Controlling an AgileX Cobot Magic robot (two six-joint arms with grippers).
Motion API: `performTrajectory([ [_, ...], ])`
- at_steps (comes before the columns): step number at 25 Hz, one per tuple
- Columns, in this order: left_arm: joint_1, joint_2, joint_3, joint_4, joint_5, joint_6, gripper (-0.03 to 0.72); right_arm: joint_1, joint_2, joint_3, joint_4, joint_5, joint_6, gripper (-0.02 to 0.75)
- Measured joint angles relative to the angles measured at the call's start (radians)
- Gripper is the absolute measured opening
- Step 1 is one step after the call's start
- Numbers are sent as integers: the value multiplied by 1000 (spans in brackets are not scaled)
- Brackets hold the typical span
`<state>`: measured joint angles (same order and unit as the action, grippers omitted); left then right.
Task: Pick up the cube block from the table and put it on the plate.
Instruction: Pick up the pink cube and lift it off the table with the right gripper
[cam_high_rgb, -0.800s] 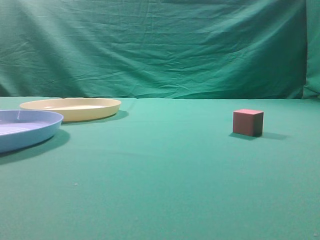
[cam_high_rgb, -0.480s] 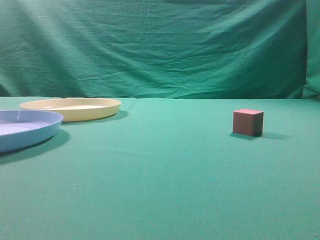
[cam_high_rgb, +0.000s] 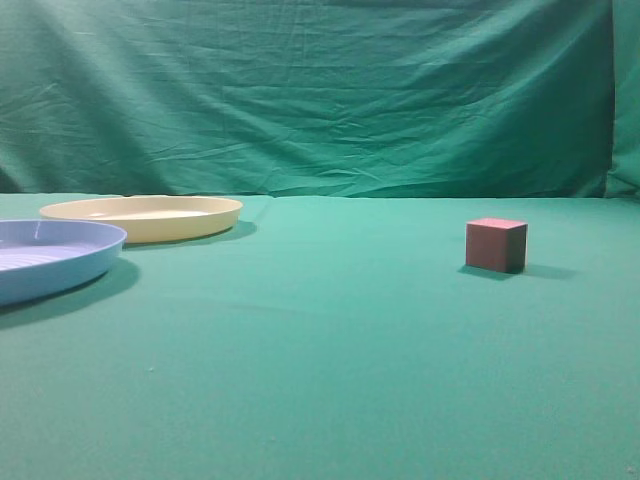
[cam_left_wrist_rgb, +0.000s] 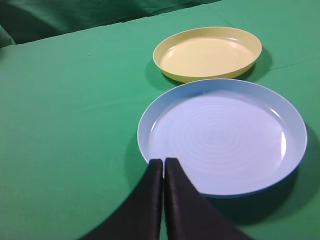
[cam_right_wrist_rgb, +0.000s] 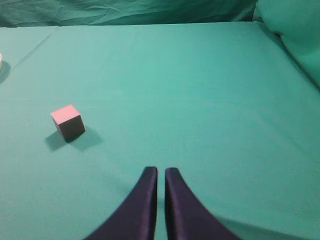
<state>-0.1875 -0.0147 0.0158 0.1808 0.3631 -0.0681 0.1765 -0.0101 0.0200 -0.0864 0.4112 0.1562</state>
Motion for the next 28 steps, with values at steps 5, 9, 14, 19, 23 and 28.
performTrajectory([
  [5, 0, 0, 0, 0, 0, 0, 0, 0, 0, 3, -5, -20, 0, 47],
  [9, 0, 0, 0, 0, 0, 0, 0, 0, 0, 6, -3, -179, 0, 47],
  [14, 0, 0, 0, 0, 0, 0, 0, 2, 0, 6, -3, -401, 2, 47],
  [19, 0, 0, 0, 0, 0, 0, 0, 2, 122, -54, -1, -364, 41, 47],
  [23, 0, 0, 0, 0, 0, 0, 0, 2, 256, -100, 18, -352, 82, 47],
  [28, 0, 0, 0, 0, 0, 0, 0, 2, 505, -216, 26, -223, 159, 47],
])
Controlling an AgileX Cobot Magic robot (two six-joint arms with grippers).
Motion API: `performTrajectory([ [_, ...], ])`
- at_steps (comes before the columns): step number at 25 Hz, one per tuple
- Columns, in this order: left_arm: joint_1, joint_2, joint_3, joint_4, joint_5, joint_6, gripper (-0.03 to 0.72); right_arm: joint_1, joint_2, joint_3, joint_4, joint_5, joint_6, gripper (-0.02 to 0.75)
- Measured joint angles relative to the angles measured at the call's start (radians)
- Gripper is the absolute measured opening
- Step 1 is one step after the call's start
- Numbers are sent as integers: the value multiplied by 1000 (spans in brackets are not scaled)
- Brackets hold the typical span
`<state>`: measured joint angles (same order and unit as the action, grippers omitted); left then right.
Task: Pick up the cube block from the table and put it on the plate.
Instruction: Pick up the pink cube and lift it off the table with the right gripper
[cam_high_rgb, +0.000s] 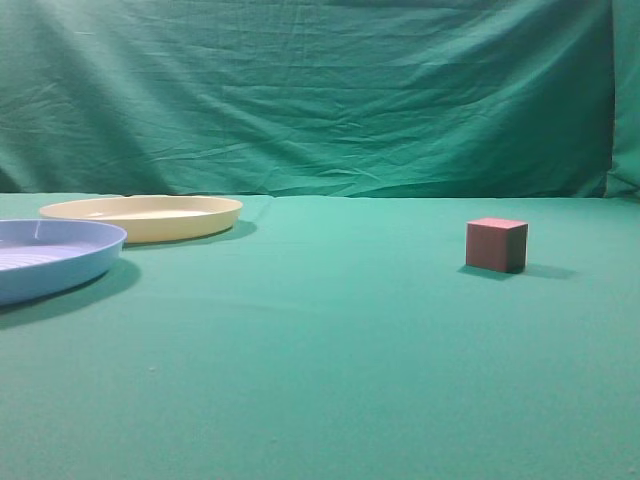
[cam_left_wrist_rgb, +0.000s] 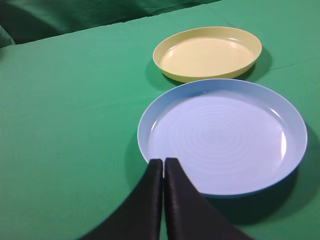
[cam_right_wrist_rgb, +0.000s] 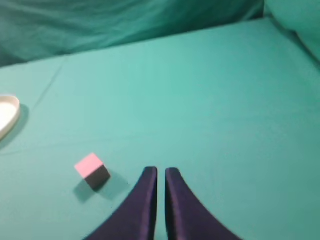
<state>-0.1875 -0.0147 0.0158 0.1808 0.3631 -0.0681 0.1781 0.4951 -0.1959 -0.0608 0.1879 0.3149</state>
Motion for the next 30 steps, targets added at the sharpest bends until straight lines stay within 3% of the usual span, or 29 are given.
performTrajectory([
  [3, 0, 0, 0, 0, 0, 0, 0, 0, 141, -100, 0, 120, -6, 47],
  [8, 0, 0, 0, 0, 0, 0, 0, 0, 379, -258, 38, 256, -215, 47],
  [11, 0, 0, 0, 0, 0, 0, 0, 0, 496, -341, 148, 286, -346, 47],
  [14, 0, 0, 0, 0, 0, 0, 0, 0, 604, -432, 315, 358, -603, 47],
  [15, 0, 0, 0, 0, 0, 0, 0, 0, 642, -460, 362, 384, -677, 0],
  [17, 0, 0, 0, 0, 0, 0, 0, 11, 710, -523, 431, 421, -753, 0],
  [24, 0, 0, 0, 0, 0, 0, 0, 194, 920, -667, 392, 413, -814, 0],
  [28, 0, 0, 0, 0, 0, 0, 0, 222, 1019, -723, 384, 405, -827, 0],
  [30, 0, 0, 0, 0, 0, 0, 0, 222, 1053, -737, 384, 396, -848, 90],
])
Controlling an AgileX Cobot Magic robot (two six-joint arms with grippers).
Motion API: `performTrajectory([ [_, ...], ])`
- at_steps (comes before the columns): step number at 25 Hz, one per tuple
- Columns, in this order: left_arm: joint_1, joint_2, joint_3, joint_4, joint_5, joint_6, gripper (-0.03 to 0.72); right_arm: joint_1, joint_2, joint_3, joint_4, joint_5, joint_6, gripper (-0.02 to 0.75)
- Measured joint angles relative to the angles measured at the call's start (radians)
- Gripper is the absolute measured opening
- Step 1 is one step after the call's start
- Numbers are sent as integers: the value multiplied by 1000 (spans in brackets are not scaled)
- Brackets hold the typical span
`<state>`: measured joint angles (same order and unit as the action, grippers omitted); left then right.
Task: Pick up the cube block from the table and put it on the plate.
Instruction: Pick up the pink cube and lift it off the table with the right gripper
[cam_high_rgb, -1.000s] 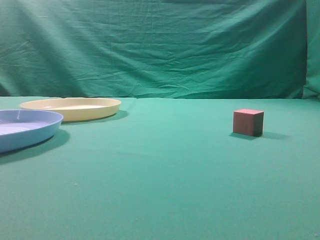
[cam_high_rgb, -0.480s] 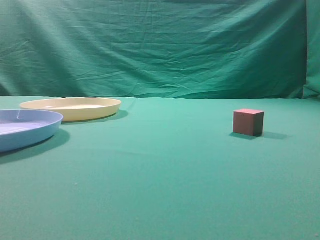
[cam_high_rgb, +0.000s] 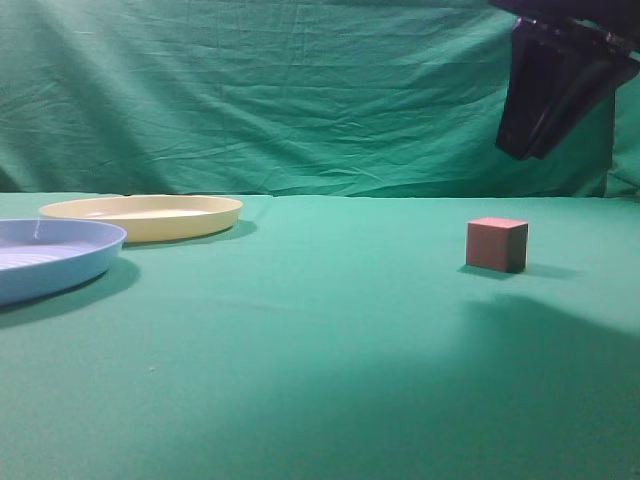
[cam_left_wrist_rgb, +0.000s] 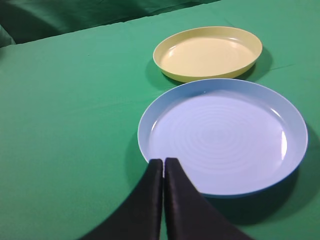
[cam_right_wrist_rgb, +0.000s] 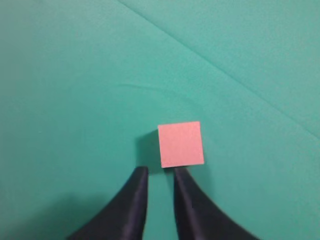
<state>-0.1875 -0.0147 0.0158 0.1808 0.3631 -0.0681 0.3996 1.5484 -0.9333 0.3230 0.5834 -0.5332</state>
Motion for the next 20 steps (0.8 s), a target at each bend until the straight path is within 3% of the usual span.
performTrajectory([
  [5, 0, 0, 0, 0, 0, 0, 0, 0, 58, -7, -2, -47, -22, 499],
  [7, 0, 0, 0, 0, 0, 0, 0, 0, 77, -7, -2, -83, -22, 614],
  [11, 0, 0, 0, 0, 0, 0, 0, 0, 124, -13, -2, -143, -22, 636],
  [13, 0, 0, 0, 0, 0, 0, 0, 0, 154, -13, -2, -152, -22, 557],
  [20, 0, 0, 0, 2, 0, 0, 0, 0, 238, -13, 0, -197, -22, 572],
])
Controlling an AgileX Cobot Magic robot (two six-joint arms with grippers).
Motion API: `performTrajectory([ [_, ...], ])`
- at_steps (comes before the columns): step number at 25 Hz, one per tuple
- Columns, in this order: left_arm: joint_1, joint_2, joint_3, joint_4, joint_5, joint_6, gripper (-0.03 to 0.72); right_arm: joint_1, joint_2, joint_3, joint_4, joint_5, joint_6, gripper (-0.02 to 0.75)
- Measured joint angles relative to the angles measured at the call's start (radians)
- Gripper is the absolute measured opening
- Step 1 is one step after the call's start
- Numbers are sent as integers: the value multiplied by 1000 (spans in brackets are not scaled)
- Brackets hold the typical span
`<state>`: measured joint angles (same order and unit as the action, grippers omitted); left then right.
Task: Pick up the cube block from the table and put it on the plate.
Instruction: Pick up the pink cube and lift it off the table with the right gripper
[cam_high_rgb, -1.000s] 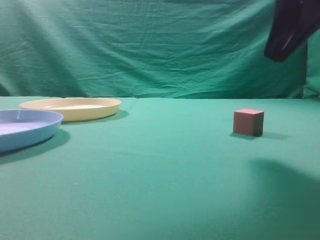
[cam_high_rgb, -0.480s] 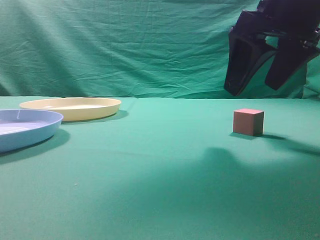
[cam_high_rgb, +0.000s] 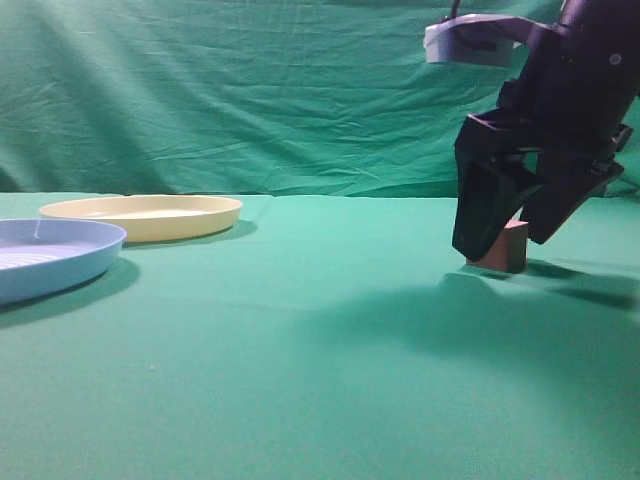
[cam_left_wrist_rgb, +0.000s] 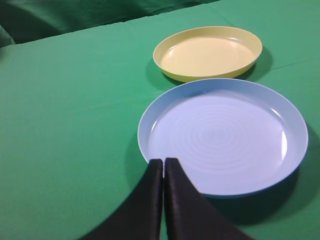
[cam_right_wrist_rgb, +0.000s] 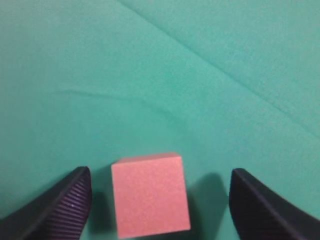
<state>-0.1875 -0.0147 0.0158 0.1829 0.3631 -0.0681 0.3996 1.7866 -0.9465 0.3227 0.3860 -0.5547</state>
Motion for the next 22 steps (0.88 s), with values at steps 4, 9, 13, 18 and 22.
performTrajectory([
  [4, 0, 0, 0, 0, 0, 0, 0, 0, 19, 0, 0, -14, -1, 490],
  [9, 0, 0, 0, 0, 0, 0, 0, 0, 19, -4, 0, -10, -1, 239],
  [13, 0, 0, 0, 0, 0, 0, 0, 0, 24, -67, 0, 37, -1, 239],
  [18, 0, 0, 0, 0, 0, 0, 0, 64, 32, -297, 0, 92, -4, 239],
  [22, 0, 0, 0, 0, 0, 0, 0, 173, 133, -551, 2, 136, -4, 239],
])
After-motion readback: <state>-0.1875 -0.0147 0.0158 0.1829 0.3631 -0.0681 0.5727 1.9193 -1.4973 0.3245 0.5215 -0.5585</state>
